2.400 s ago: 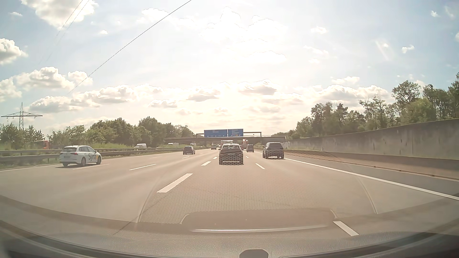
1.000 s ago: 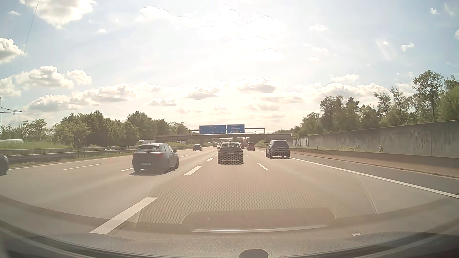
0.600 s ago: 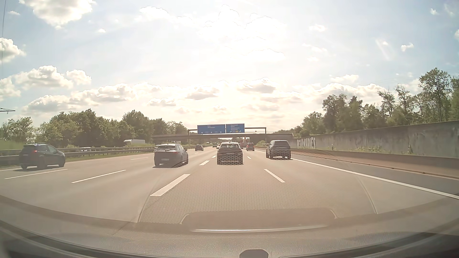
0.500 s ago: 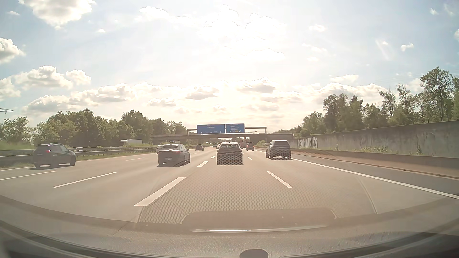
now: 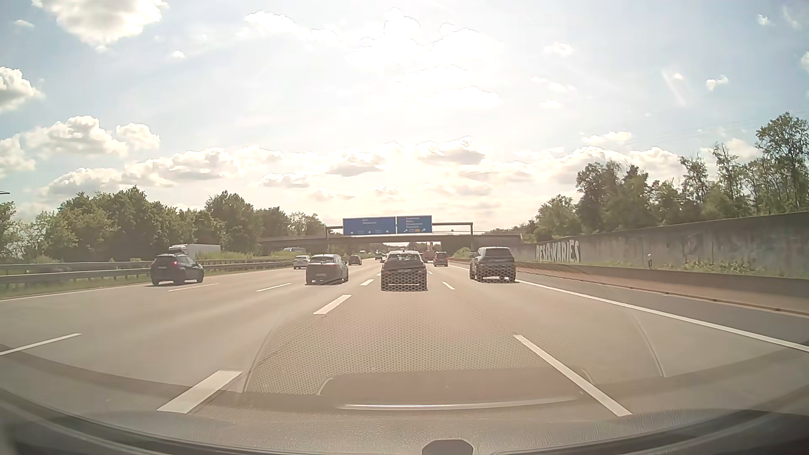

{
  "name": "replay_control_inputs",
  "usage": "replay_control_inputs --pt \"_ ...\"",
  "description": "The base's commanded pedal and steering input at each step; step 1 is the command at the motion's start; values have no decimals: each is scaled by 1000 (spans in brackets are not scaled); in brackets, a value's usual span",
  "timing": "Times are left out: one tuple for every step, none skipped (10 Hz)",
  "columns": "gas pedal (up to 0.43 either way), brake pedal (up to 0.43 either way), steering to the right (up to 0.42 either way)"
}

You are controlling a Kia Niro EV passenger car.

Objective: Follow the waypoints while adhering to traffic rules and regulations

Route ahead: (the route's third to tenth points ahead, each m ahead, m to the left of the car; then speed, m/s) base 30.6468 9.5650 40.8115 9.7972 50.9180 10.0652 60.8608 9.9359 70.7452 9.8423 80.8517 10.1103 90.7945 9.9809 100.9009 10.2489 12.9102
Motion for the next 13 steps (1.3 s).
replay_control_inputs --pt "0 0 -4" --pt "0 0 -5" --pt "0 0 -5" --pt "0 0 -5" --pt "0 12 -5" --pt "0 18 -5" --pt "0 24 -5" --pt "0 37 -5" --pt "0 49 -5" --pt "0 55 -5" --pt "0 79 -5" --pt "0 91 -4" --pt "0 98 -4"
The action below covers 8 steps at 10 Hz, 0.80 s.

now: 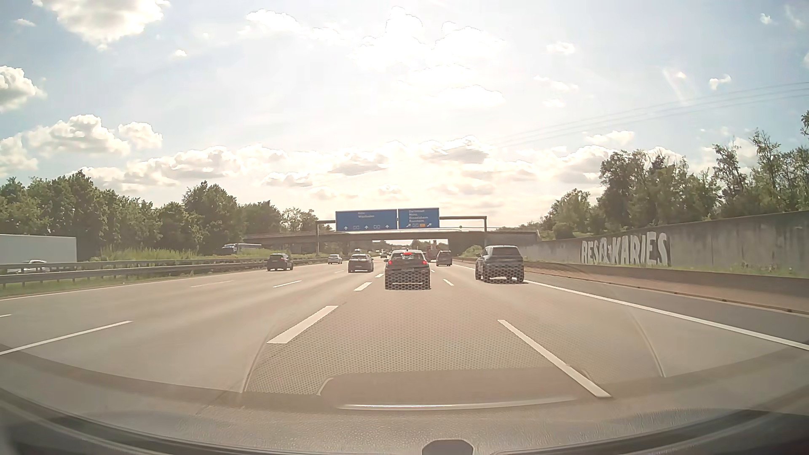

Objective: Follow the waypoints while adhering to traffic rules and regulations

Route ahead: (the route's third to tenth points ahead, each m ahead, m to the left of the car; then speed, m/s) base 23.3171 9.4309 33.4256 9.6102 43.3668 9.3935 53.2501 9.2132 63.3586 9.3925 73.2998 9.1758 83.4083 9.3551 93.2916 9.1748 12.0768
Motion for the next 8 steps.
replay_control_inputs --pt "0 104 -3" --pt "0 116 -3" --pt "0 134 -3" --pt "0 146 -3" --pt "0 159 -3" --pt "0 159 -3" --pt "0 159 -3" --pt "0 152 -2"
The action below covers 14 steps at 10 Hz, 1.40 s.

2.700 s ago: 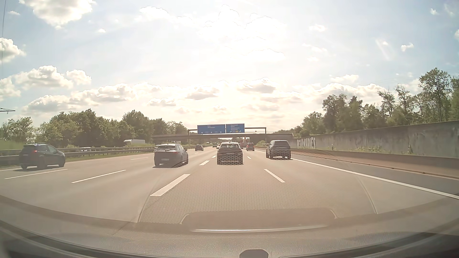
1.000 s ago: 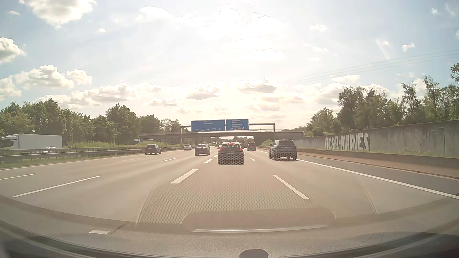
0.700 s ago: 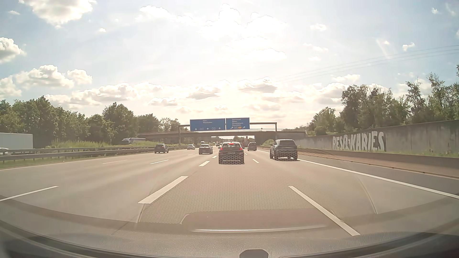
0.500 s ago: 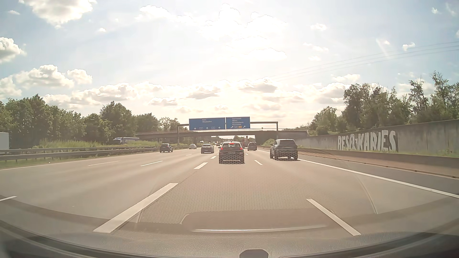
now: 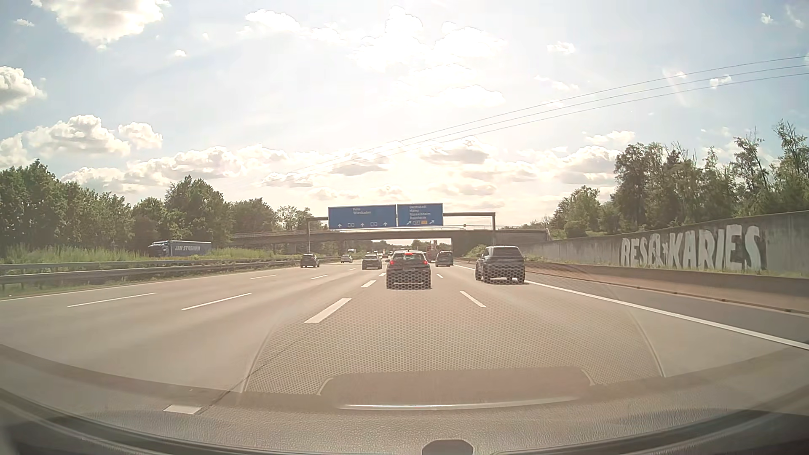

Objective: Follow the waypoints while adhering to traffic rules and regulations

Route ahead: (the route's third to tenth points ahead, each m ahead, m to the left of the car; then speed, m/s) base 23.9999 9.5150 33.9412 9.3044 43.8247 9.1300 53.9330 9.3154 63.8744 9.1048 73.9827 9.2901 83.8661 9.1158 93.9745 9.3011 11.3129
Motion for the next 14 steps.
replay_control_inputs --pt "0 152 -3" --pt "0 146 -2" --pt "0 110 -2" --pt "0 73 -3" --pt "0 18 -2" --pt "0 0 -2" --pt "0 0 -3" --pt "0 0 -2" --pt "0 0 -2" --pt "0 0 -2" --pt "0 0 -2" --pt "0 0 -2" --pt "0 0 -2" --pt "0 0 -3"
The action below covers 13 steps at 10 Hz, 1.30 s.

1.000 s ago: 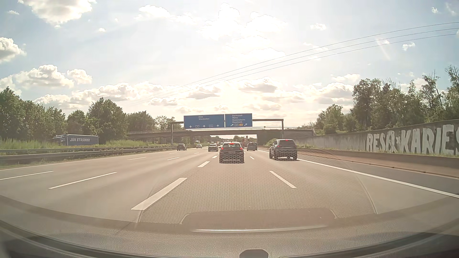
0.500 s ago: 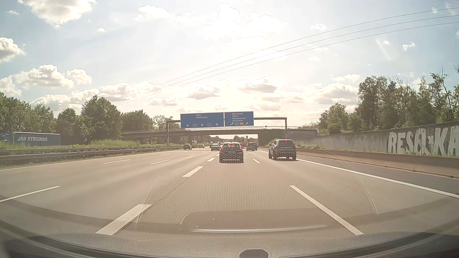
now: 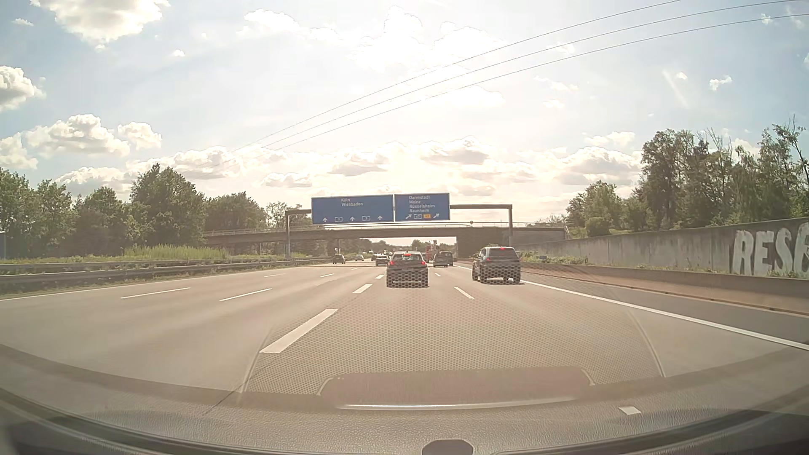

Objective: Follow the waypoints while adhering to traffic rules and regulations

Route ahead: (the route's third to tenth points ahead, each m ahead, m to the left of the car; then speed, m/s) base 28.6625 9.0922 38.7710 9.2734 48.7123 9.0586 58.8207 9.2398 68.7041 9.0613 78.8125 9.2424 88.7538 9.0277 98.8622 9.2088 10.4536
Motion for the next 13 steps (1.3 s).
replay_control_inputs --pt "0 0 -3" --pt "0 0 -4" --pt "0 0 -5" --pt "0 0 -5" --pt "0 0 -5" --pt "0 0 -4" --pt "47 0 -2" --pt "79 0 -2" --pt "87 0 -2" --pt "150 0 -2" --pt "157 0 -2" --pt "169 0 -2" --pt "189 0 -2"
